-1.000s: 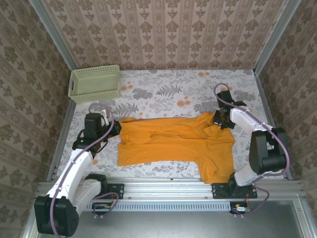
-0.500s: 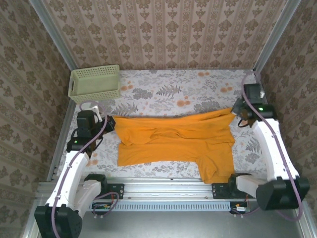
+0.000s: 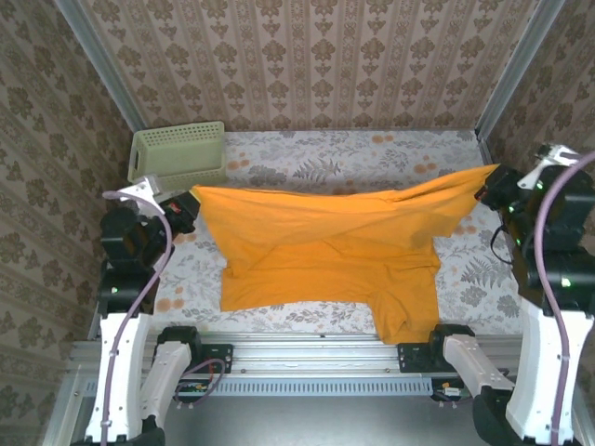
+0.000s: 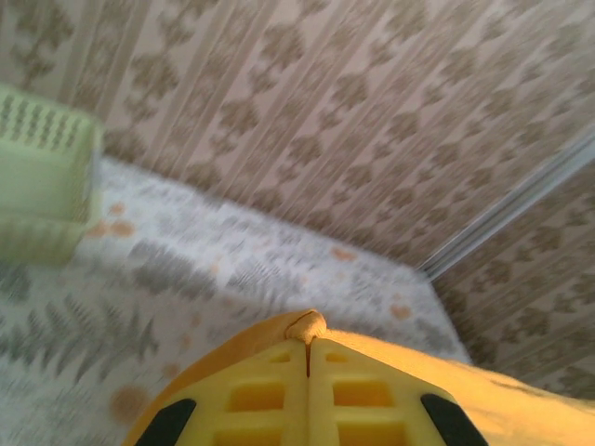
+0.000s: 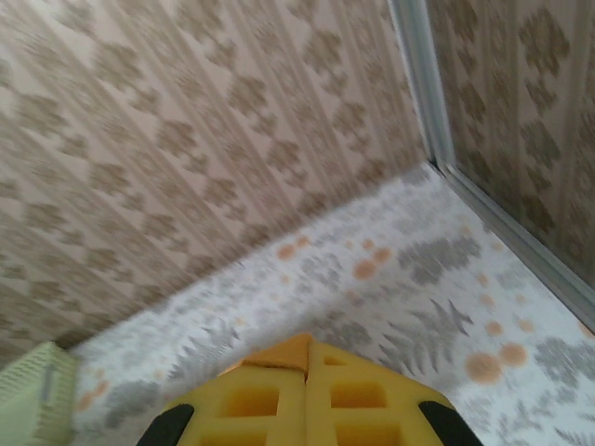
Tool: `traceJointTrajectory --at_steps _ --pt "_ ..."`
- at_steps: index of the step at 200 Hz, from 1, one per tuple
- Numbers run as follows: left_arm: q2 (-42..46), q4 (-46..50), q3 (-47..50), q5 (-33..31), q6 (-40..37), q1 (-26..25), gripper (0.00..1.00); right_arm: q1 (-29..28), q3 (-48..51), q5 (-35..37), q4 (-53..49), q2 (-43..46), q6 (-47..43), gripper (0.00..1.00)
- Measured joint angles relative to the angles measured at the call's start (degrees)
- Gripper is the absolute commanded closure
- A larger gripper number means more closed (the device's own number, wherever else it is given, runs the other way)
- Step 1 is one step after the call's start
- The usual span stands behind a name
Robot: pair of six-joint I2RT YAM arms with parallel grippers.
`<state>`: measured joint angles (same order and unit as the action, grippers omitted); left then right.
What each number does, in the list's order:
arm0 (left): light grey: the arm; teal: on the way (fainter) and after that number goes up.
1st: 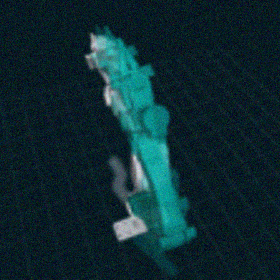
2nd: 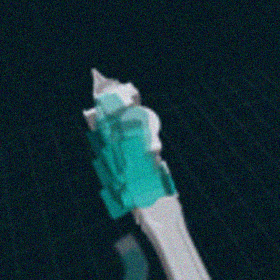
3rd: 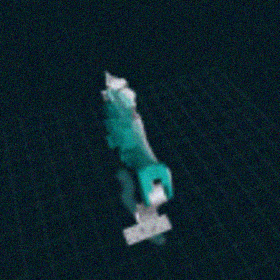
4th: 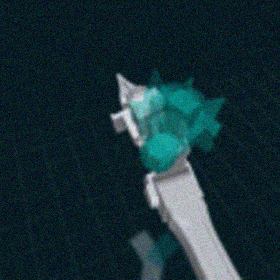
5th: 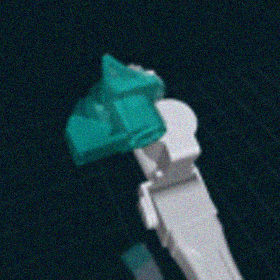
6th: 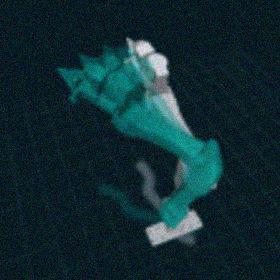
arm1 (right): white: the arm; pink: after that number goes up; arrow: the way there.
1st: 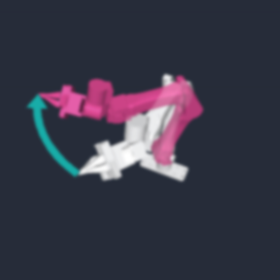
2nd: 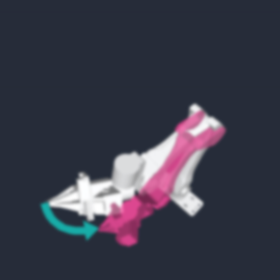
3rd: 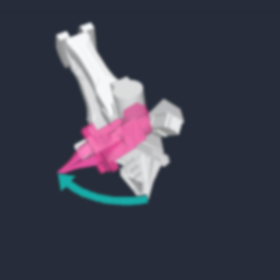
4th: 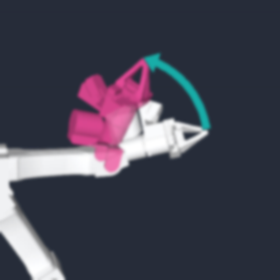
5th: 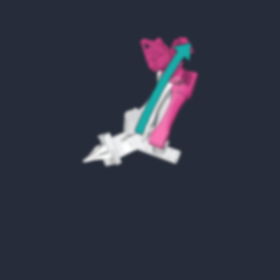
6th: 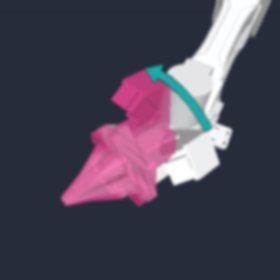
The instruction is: Fold the inside-out t-shirt
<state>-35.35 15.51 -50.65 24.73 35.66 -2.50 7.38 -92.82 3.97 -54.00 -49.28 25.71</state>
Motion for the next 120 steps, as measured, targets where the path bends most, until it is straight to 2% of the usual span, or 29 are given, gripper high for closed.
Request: traceJointTrajectory --at_steps 41,80,120 --pt "4.3 -1.9 -7.6 2.8 0.7 0.0 1.0 0.0 -14.1 -1.4 -1.4 3.3 -0.3 1.0" --pt "8.6 -1.8 -14.7 3.4 0.3 0.0 1.0 -0.2 -28.8 2.4 -2.8 3.6 -1.9 1.0" --pt "9.2 -1.4 -17.8 3.1 -1.0 0.0 1.0 -3.9 -33.9 7.3 -2.6 2.6 -3.5 1.0"
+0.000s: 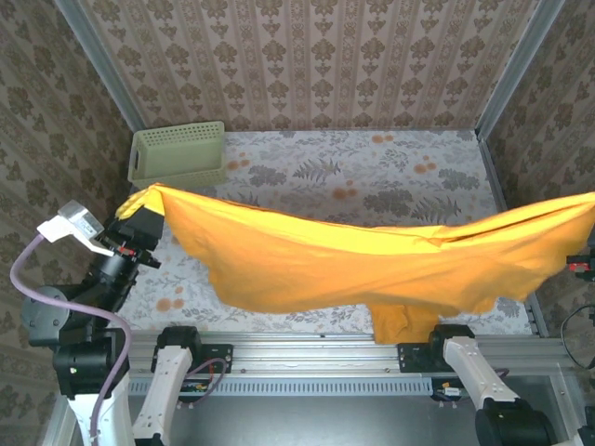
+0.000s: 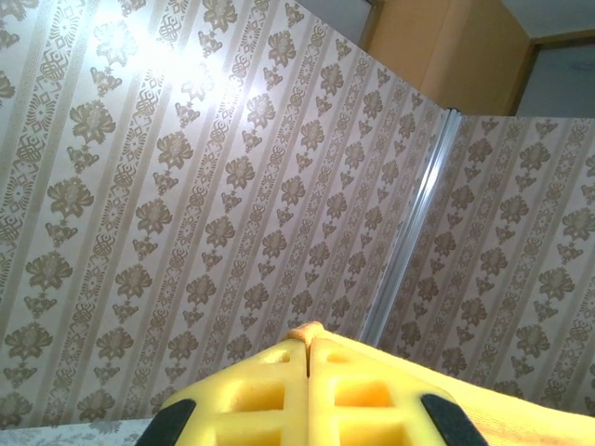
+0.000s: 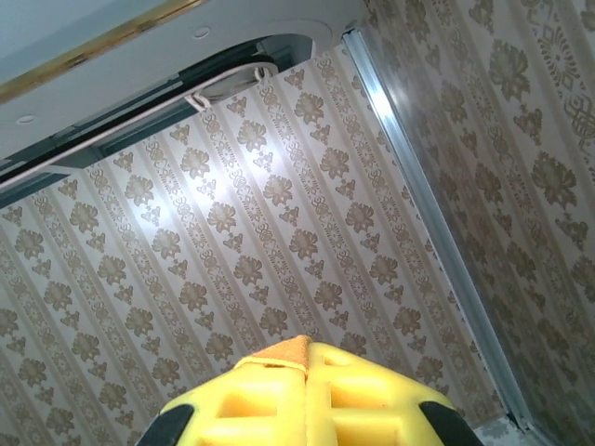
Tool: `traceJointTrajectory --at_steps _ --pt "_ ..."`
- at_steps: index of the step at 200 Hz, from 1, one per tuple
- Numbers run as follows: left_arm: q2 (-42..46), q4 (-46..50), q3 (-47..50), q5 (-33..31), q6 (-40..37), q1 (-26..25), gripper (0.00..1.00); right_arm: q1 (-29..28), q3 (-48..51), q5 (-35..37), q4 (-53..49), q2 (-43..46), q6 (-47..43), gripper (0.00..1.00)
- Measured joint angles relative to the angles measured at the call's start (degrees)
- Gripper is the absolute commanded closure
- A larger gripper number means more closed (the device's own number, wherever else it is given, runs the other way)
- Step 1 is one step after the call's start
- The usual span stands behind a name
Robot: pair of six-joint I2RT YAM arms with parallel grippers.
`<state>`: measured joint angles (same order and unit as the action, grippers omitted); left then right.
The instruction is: Fold the inside-out t-shirt
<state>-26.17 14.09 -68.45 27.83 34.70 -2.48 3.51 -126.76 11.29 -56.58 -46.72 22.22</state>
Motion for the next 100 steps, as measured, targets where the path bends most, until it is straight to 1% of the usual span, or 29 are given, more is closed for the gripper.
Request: traceJointTrajectory --at_steps 22,36,78,100 --pt "-4.0 0.7 0.0 -0.8 -0.7 0.0 1.0 -1.2 1.8 1.0 1.4 -3.5 -0.7 1.0" --pt "-9.2 0.7 -0.1 -0.8 -1.4 0.0 1.0 -1.3 5.4 1.4 3.9 -6.9 -1.1 1.0" --pt "-31.5 0.5 -0.2 -1.7 -2.4 0.0 1.0 -1.3 17.7 1.7 10.3 -20.2 -1.0 1.0" --pt "-41.3 -0.6 0.7 -2.2 -2.4 0.0 1.0 -1.3 23.3 0.9 13.8 -27.4 -0.9 1.0"
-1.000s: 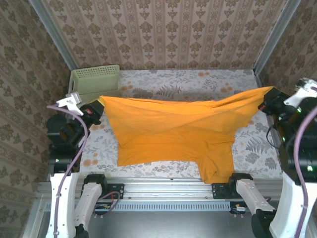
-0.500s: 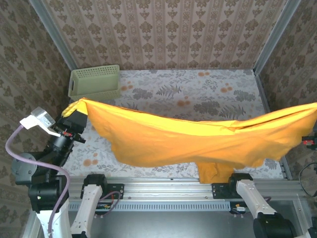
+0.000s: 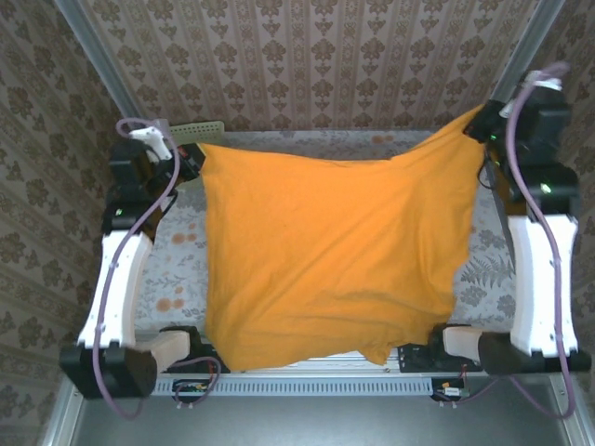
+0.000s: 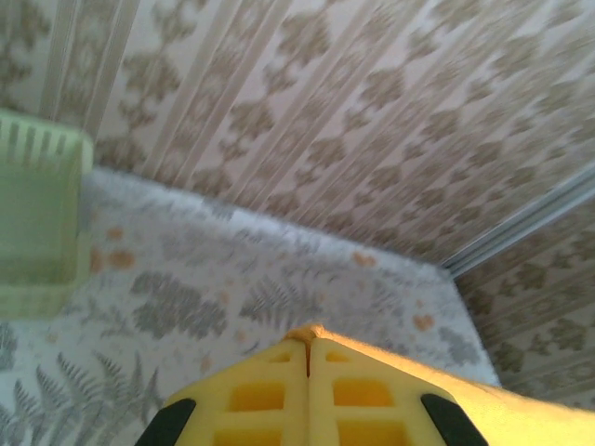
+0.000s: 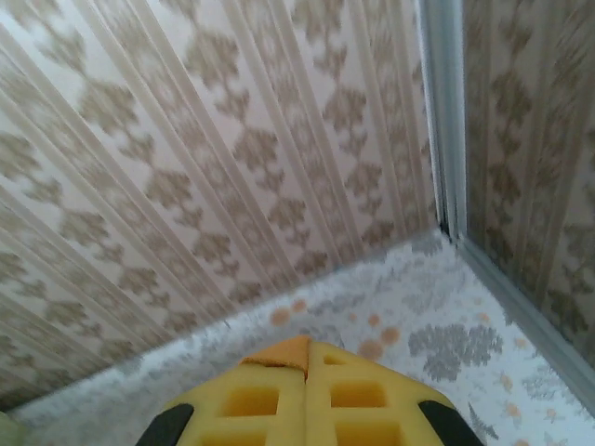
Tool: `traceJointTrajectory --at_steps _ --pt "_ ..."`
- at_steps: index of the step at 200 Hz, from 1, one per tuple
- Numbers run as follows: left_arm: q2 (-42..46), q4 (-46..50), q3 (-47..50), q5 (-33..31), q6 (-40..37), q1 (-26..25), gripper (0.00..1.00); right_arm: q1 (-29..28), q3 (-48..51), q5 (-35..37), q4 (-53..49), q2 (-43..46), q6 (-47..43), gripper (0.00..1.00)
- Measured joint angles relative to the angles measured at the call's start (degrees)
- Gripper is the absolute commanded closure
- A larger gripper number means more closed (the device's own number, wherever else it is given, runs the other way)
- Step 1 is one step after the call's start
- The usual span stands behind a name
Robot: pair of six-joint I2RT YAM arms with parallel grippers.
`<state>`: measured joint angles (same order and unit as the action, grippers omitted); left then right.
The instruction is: Fold the inside-out t-shirt
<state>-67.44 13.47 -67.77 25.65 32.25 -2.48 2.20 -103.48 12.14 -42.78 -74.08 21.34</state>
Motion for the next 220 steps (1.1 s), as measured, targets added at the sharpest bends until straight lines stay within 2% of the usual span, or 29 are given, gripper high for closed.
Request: traceJointTrajectory --at_steps 18,53,94,134,156,184,198,220 --pt "-6.5 -1.5 0.0 -0.2 -0.1 -0.1 1.0 0.0 2.8 -0.6 2.9 -5.1 0.0 1.0" --pt "-20.2 -5.0 -1.4 -1.0 -0.6 -0.6 1.0 0.0 1.9 -1.8 8.4 -16.7 -0.1 1.0" --pt "-35.0 -6.3 -8.7 -1.3 -1.2 -1.7 1.0 0.0 -5.9 -2.8 10.3 -32.8 -0.4 1.0" --pt "-41.3 -6.2 -14.2 -2.4 -2.5 -2.0 1.0 0.0 -15.1 -4.1 9.2 -43.2 -0.9 1.0" --pt "-43.6 -6.1 -17.6 -3.0 -3.3 -2.0 1.0 -0.2 -18.3 -4.5 8.1 -45.4 -1.3 1.0" --pt "-44.0 -5.8 -18.1 -4.4 -3.6 -1.9 1.0 -0.8 -18.0 -4.8 7.0 -45.0 -1.7 1.0" --pt "-43.6 -6.3 -17.0 -5.1 -3.7 -1.9 1.0 -0.9 -13.8 -4.3 6.6 -42.8 -1.4 1.0" --pt "-41.4 -6.5 -12.5 -5.3 -3.8 -1.6 1.0 -0.8 -1.6 -5.5 6.3 -35.5 1.4 1.0"
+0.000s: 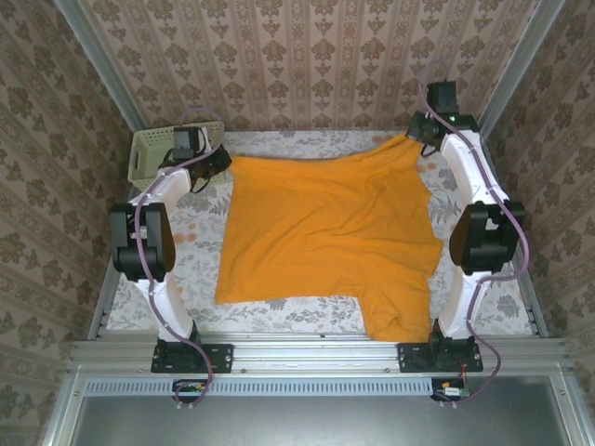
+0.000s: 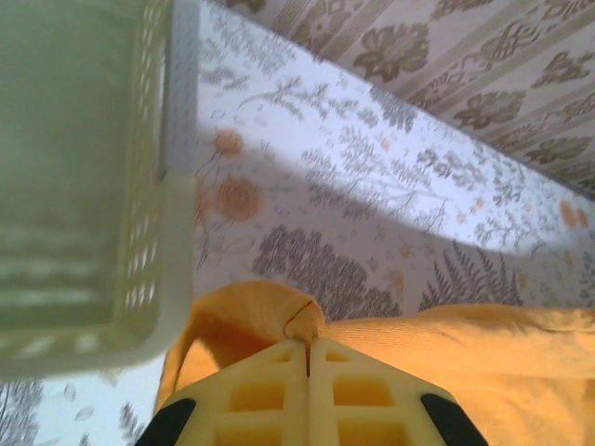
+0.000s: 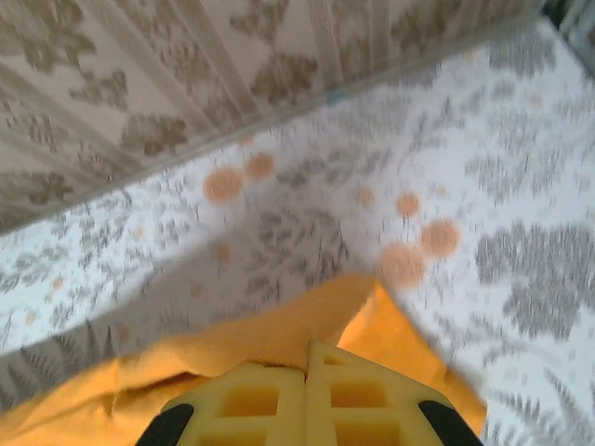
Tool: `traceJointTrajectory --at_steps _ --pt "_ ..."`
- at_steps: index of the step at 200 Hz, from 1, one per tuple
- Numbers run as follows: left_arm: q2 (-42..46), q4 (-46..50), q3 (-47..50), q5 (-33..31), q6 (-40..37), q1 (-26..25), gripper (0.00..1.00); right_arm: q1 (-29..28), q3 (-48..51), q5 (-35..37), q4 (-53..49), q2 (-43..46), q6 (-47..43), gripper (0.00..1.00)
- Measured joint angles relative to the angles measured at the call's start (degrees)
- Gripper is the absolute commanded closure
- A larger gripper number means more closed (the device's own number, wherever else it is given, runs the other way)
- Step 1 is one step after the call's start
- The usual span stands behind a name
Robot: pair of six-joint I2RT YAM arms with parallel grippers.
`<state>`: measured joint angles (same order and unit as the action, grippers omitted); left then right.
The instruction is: Fold the inside-out t-shirt
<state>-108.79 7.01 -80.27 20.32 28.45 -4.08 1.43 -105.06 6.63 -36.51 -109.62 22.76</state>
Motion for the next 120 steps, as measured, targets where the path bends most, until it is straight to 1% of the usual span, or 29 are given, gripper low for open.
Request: traceJointTrajectory --at_steps 29,66,93,100,120 --pt "5.4 -1.9 9.1 0.3 0.3 0.4 1.0 1.5 16.5 -2.5 -0.1 11.3 4.2 1.0" --pt "13.6 -5.4 20.3 1.5 2.2 0.8 1.0 2.2 33.7 -4.5 0.5 24.0 7.4 1.0" --pt "19.2 -7.1 27.2 1.3 3.3 1.4 1.0 2.1 43.0 -5.5 0.5 32.8 9.3 1.0" --pt "20.6 -7.6 29.2 1.2 3.5 1.6 0.98 2.1 45.2 -5.6 0.5 35.2 9.7 1.0" --pt "24.1 -8.1 34.2 0.7 4.6 2.3 0.97 2.1 50.8 -5.6 0.4 40.5 10.7 1.0"
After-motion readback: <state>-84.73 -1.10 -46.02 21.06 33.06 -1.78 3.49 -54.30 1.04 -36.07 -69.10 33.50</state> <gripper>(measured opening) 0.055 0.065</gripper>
